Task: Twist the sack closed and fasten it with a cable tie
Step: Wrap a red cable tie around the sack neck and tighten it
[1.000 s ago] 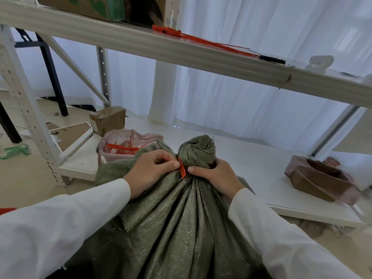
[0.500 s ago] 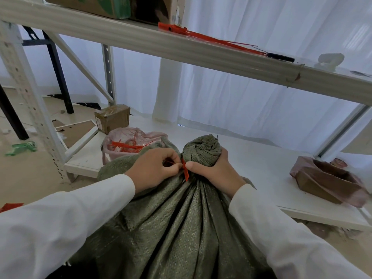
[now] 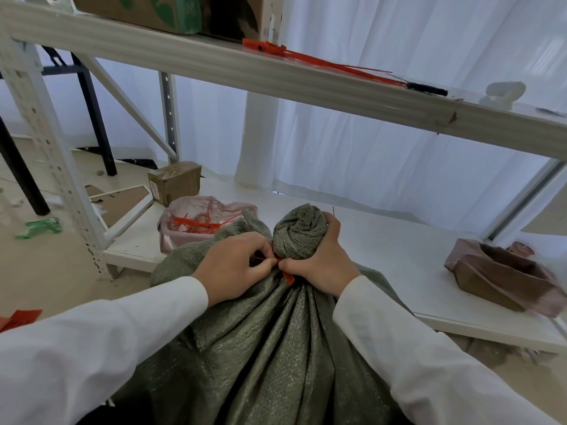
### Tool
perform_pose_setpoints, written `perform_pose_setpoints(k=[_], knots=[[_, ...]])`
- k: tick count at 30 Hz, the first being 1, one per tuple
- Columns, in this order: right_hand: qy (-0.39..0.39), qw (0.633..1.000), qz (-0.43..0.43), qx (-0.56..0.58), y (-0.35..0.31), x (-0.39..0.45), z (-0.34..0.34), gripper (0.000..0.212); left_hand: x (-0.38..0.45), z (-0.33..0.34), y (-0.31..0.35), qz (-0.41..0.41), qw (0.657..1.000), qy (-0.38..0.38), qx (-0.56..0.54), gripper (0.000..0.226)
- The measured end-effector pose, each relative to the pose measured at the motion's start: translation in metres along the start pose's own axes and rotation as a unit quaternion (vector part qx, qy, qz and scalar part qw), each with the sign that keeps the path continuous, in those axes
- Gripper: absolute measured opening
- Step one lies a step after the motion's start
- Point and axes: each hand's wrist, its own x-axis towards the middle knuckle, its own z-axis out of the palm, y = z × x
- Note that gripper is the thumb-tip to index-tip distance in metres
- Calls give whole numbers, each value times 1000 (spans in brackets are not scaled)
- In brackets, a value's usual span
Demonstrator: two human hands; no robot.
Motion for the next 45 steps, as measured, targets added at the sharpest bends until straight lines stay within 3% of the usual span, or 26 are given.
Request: perform_pose_setpoints(k=[6, 9, 11, 13, 15, 17, 20, 22, 25, 28, 30, 32, 34, 36, 37, 38, 40, 42, 45], knots=[[11, 1000, -6, -19, 1, -2, 1, 96, 3, 3, 0, 1, 1000, 10, 10, 28], [-50, 999, 11, 4, 1, -2, -8, 99, 4, 1, 0, 22, 1000, -6, 19, 27], [-69, 995, 41, 59, -5, 0, -20, 85, 7, -1, 0, 22, 999, -38, 1, 23], [-14, 996, 53, 67, -11, 6, -33, 62, 11, -1, 1, 12, 995, -77, -56, 13], [62, 996, 29, 52, -17, 12, -41, 52, 14, -2, 3, 8, 989, -113, -91, 11], [63, 997, -2, 47, -22, 15, -38, 45, 16, -2, 2, 3, 986, -138, -97, 14], [37, 993, -27, -107, -24, 18, -17, 30, 14, -4, 0, -1, 987, -139, -80, 13], [66, 971, -52, -225, -25, 18, -2, 28, 11, -6, -3, 1, 988, -154, 3, 15], [66, 943, -68, -318, -26, 14, 19, 32, 7, -9, -3, 16, 967, -212, 138, 23], [53, 921, -88, -376, -21, 9, 30, 34, 8, -12, -6, -5, 962, -238, 131, 18], [53, 934, -97, -340, -17, 8, 27, 38, 9, -14, -9, -15, 964, -244, 104, 19], [13, 968, -91, -235, -17, 11, 19, 38, 11, -13, -11, -24, 968, -246, 49, 19], [-49, 999, -10, 1, -27, 13, 2, 41, 13, -14, -10, -29, 969, -244, -3, 16], [-65, 971, 58, 224, -34, 18, -18, 41, 14, -15, -8, -32, 968, -247, -32, 14], [-51, 962, 62, 262, -31, 21, -25, 38, 15, -15, -8, -33, 968, -246, -38, 12], [-37, 965, 57, 255, -27, 24, -27, 38, 15, -14, -7, -33, 968, -245, -41, 12], [-24, 998, 5, 63, -23, 27, -17, 36, 14, -13, -10, -36, 968, -246, -40, 11], [-45, 992, -28, -111, -10, 27, 6, 37, 13, -13, -14, -37, 965, -257, -27, 11], [-15, 975, -32, -218, -8, 25, 18, 34, 10, -15, -17, -38, 966, -257, -19, 14]])
